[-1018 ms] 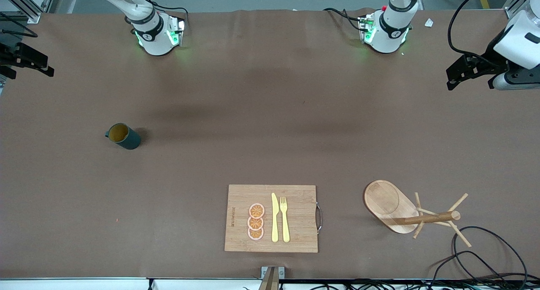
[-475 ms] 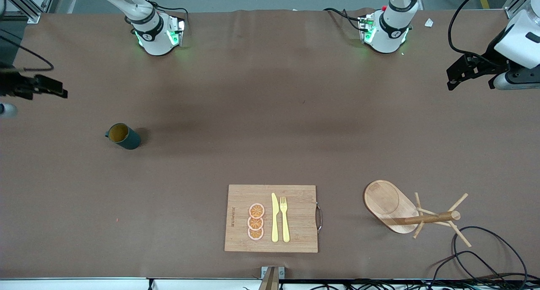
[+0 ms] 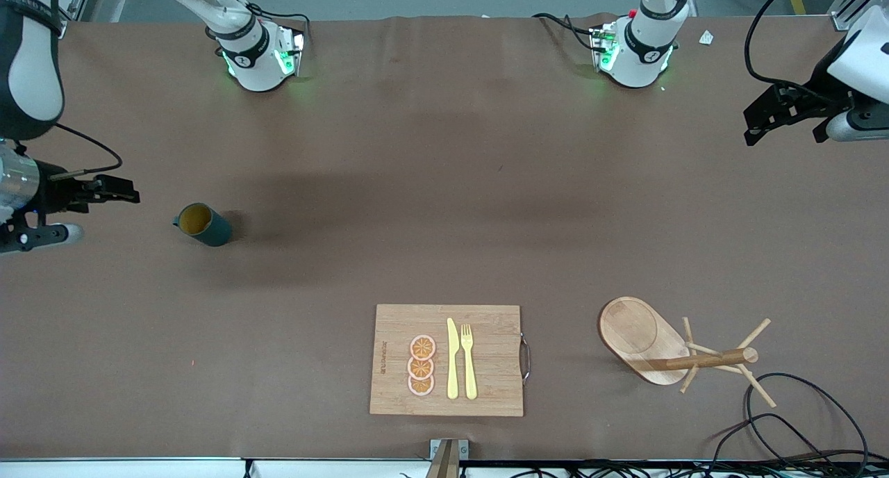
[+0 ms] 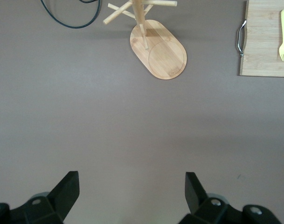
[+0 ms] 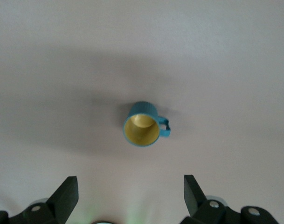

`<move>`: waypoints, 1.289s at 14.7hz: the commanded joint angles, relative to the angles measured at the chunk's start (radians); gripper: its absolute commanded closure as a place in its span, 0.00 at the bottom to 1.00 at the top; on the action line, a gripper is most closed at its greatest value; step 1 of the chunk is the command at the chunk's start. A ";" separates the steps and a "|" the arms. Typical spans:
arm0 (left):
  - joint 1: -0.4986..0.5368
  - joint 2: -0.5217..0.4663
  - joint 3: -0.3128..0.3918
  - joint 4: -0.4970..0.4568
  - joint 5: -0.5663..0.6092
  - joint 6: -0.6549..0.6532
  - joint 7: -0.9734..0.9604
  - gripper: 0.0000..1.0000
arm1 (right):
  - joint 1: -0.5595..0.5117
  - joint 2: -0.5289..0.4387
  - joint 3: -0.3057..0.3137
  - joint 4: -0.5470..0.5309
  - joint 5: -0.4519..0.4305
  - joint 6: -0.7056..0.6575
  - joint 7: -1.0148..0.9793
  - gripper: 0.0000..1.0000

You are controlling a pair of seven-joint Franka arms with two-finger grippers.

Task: Pass cup and hang on rack
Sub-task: 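Reach the right gripper down to the teal mug and grasp it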

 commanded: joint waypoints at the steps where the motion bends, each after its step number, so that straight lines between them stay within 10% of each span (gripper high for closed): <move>1: 0.001 -0.012 0.009 0.003 0.003 -0.019 0.018 0.00 | -0.044 -0.025 0.009 -0.167 0.005 0.145 -0.145 0.00; 8: 0.001 -0.012 0.009 0.003 0.003 -0.019 0.016 0.00 | -0.069 0.025 0.010 -0.454 0.005 0.521 -0.364 0.00; 16: 0.003 -0.011 0.009 0.006 0.002 -0.013 0.016 0.00 | -0.064 0.108 0.012 -0.511 0.041 0.656 -0.410 0.04; 19: 0.001 -0.009 0.009 0.033 0.000 -0.015 0.016 0.00 | -0.063 0.111 0.012 -0.525 0.041 0.672 -0.439 0.27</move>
